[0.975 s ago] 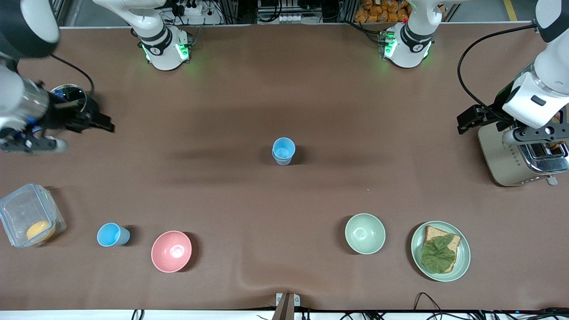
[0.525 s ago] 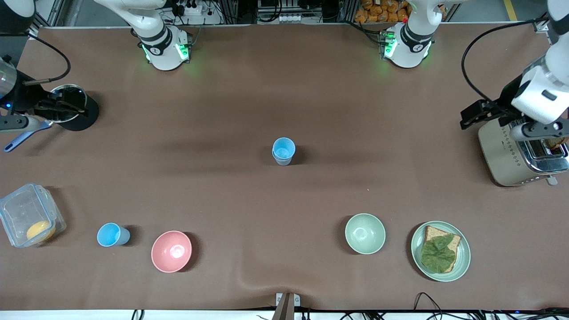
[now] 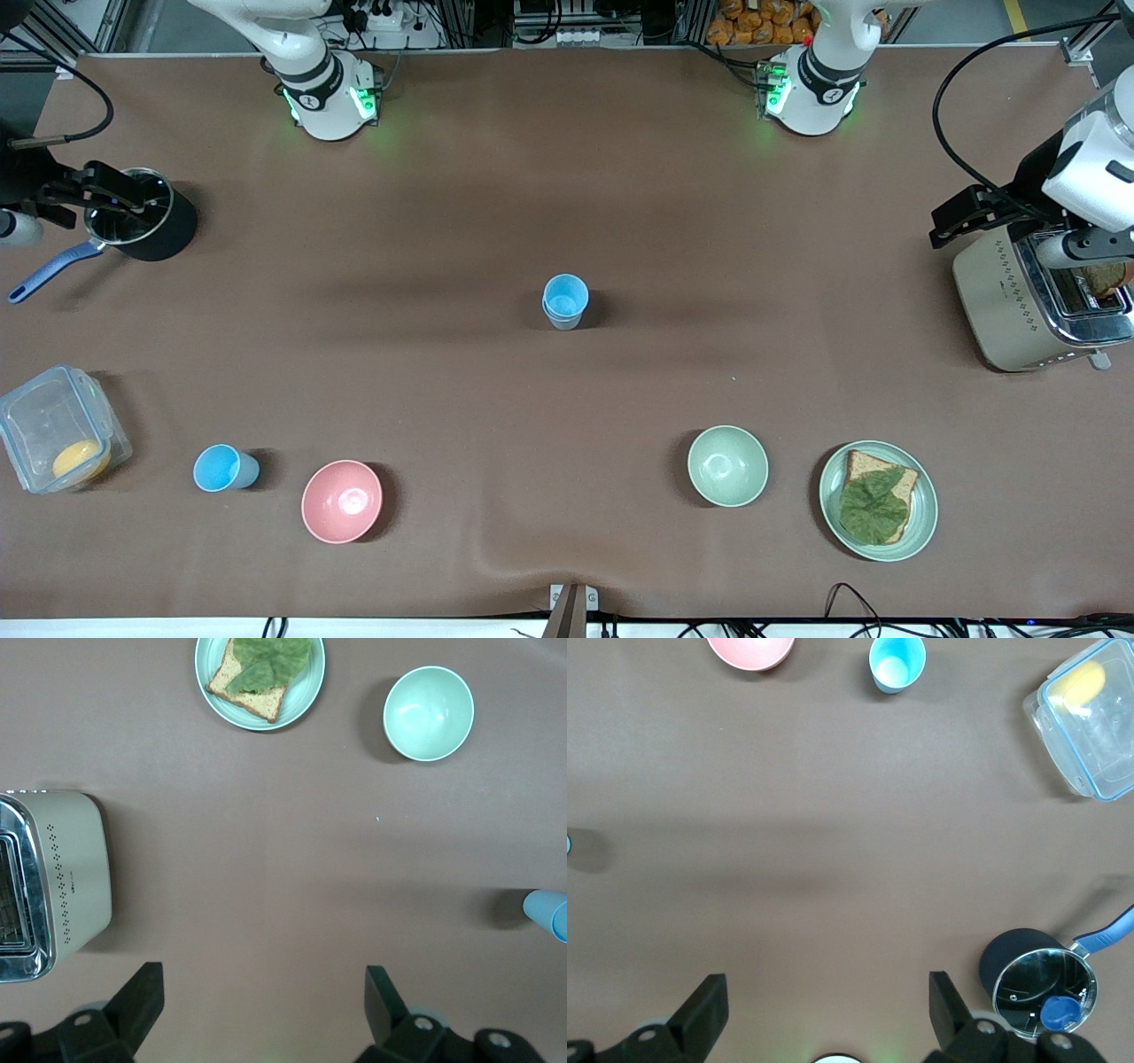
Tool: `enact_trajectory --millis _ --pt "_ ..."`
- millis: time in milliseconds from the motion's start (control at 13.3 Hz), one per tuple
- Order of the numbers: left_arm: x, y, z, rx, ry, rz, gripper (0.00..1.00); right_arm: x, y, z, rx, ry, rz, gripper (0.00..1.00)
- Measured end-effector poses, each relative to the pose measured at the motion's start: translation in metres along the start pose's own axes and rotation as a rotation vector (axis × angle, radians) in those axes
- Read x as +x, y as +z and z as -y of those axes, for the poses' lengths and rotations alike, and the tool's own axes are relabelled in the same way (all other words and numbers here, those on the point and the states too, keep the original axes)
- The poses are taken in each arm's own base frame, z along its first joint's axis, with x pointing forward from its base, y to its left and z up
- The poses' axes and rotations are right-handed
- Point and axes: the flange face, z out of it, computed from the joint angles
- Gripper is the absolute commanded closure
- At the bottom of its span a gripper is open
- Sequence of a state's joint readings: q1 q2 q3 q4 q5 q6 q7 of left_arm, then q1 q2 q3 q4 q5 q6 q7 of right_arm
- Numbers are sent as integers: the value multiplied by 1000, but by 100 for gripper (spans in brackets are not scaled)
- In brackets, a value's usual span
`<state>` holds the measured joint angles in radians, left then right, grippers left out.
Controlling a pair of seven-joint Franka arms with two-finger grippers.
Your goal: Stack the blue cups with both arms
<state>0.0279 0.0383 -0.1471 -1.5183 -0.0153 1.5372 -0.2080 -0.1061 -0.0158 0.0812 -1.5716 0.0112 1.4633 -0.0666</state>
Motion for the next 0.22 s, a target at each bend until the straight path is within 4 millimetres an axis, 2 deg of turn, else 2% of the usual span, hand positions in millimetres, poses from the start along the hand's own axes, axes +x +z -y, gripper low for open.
enact_trajectory --millis 225 --pt "0 0 2 1 -3 2 0 0 2 -1 1 1 12 0"
